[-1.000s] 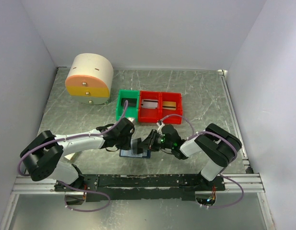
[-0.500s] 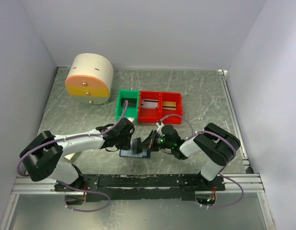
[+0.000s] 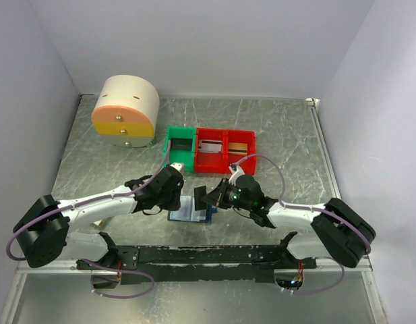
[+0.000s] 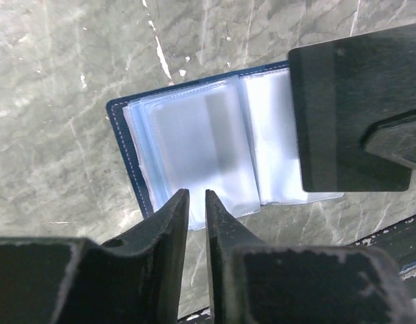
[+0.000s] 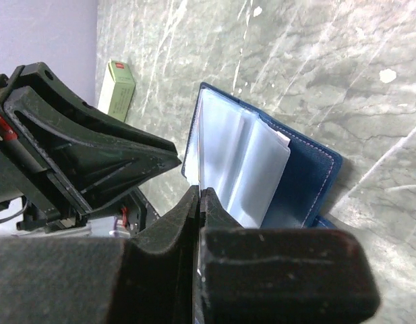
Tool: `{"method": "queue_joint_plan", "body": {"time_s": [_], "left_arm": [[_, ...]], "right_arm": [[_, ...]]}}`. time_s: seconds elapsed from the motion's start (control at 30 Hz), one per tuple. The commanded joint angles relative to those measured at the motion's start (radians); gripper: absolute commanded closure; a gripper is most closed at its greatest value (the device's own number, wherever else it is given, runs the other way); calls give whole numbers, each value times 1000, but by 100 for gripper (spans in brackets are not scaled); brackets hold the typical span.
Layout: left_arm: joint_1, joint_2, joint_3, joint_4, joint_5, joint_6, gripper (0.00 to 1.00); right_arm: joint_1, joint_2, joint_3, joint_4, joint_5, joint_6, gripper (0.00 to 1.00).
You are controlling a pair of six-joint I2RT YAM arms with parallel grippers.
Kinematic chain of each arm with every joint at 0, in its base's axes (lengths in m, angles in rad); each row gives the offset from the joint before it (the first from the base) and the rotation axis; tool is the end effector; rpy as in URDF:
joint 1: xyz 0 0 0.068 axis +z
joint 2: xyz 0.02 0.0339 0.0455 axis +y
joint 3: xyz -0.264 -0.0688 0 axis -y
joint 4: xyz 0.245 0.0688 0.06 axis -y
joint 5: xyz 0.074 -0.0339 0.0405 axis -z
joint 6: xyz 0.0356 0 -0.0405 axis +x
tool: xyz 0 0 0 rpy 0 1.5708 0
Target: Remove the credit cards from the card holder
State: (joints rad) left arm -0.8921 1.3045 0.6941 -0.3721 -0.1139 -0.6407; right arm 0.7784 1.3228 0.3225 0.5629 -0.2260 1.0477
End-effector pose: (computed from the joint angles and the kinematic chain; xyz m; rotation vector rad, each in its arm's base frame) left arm 0.1578 -0.1892 0.1859 0.2821 2.5916 -0.4406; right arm 0.1628 0.1717 0.1496 0.1430 2.2829 1.3071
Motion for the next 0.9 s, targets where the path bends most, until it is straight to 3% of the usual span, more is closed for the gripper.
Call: {"method": "queue_joint_plan", "body": {"time_s": [0.0,0.17,0.4,0.7,0.87], "left_arm": [[-6,-55,17,-48,-64,-6,66],[-5,-105,60,-122,-166,17,34],[23,-149,139,-214,-292,85,8],[356,-214,212,-267,-186,225,4],[467,-276,191,-250,-247,279,3]], "right_arm": [[4,-97,-29,-69,69,-86,100],[22,-209,-27,-84,97,-231,100],[110,-308,25,-143,178,-459,100],[204,-310,75,-131,251,-686,100],[213,-313,117,-163,283,-862,100]]}}
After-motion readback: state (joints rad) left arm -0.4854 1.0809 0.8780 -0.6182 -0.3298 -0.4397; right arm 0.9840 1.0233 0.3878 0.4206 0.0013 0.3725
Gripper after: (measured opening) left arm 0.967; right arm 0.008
